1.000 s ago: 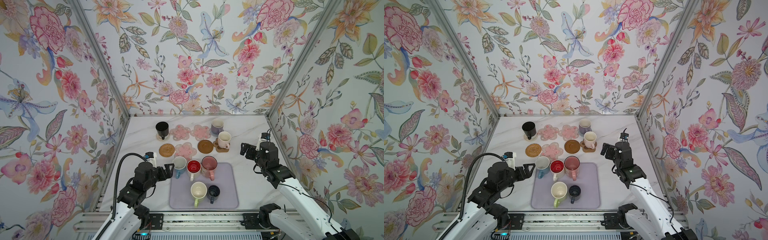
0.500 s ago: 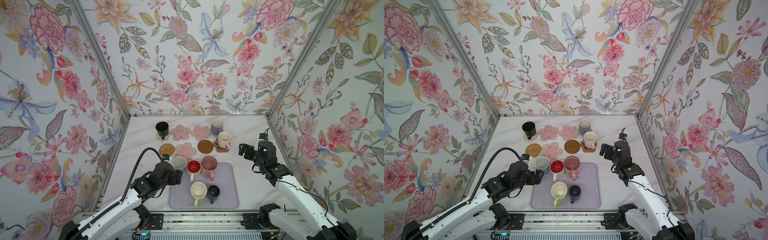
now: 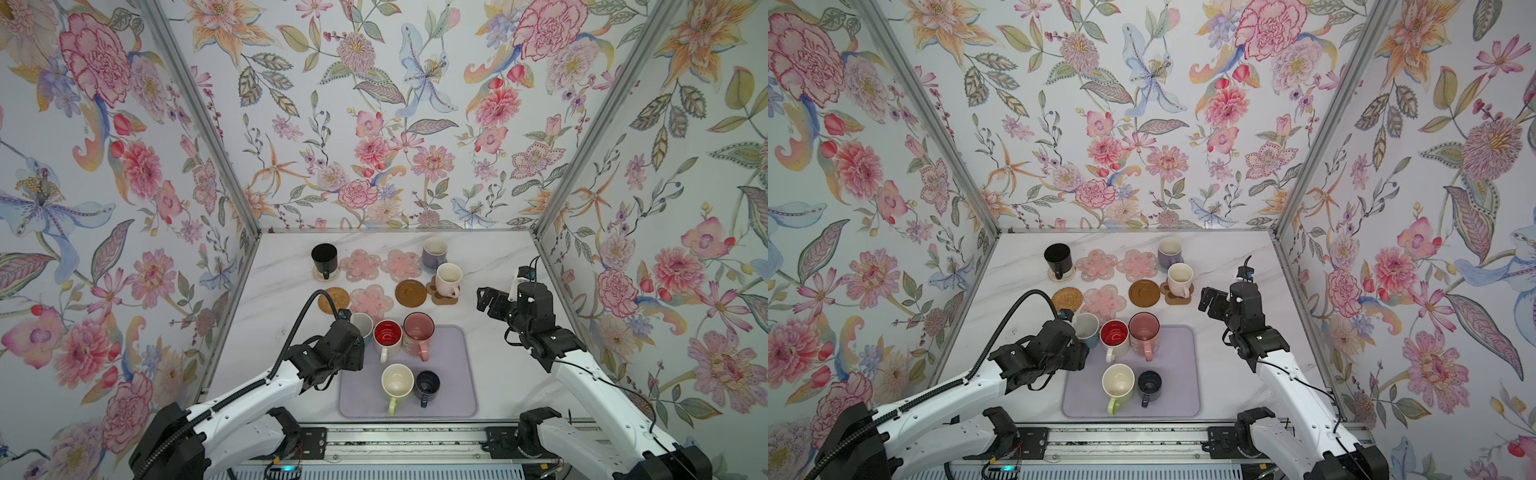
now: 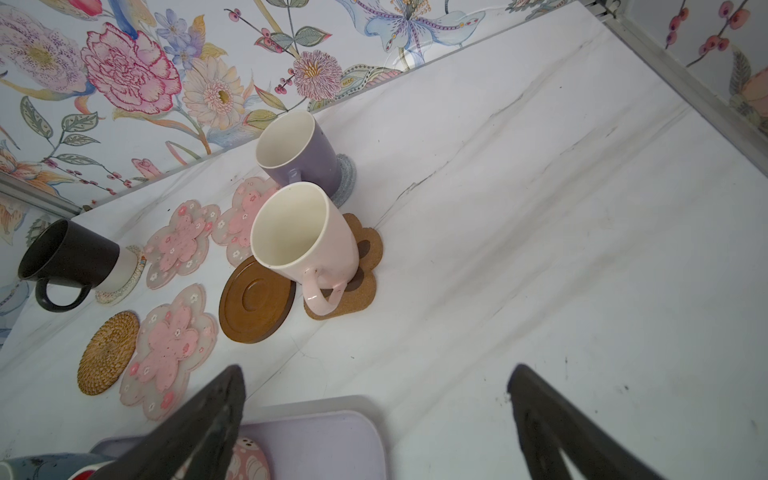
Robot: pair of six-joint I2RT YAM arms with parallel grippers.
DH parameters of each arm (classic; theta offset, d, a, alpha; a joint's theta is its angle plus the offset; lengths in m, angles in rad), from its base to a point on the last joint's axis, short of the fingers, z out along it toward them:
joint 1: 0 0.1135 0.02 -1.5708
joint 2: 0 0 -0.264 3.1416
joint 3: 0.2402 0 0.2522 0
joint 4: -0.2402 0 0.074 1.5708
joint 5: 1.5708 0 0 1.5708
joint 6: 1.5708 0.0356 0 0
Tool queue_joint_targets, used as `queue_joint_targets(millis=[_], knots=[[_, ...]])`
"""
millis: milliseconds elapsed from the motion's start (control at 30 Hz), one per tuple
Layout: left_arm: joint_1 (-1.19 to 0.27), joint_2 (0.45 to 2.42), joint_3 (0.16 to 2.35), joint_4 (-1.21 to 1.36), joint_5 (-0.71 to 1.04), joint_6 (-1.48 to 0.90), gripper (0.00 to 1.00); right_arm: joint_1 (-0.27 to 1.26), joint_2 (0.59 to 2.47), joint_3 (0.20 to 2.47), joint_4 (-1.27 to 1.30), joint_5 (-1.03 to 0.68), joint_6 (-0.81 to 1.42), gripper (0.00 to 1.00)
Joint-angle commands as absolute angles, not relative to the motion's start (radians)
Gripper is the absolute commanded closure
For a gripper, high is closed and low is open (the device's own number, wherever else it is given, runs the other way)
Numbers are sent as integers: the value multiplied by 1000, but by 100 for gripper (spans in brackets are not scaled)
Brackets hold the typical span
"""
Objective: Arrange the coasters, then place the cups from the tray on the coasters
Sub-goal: 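Close the left gripper on the white blue-handled mug's rim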
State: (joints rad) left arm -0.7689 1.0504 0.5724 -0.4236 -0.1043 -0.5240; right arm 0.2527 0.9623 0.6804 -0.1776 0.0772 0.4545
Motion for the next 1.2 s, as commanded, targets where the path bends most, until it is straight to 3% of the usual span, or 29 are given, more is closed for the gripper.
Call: queue_joint_targets(millis=[0,467,1067,1167], knots=[[-780,1083,610,-399,-141,-497,30,245,964,679,-153,62,466,1],[-779,1193,645,-385,-166,-499,49,236,944,657,-153,56,466,1],[-779,1174,660,-425,-226,-536,99,226,952,653,-140,21,477,1],[-779,1145,659,-424,-237,-541,100,227,962,655,-138,23,476,1]])
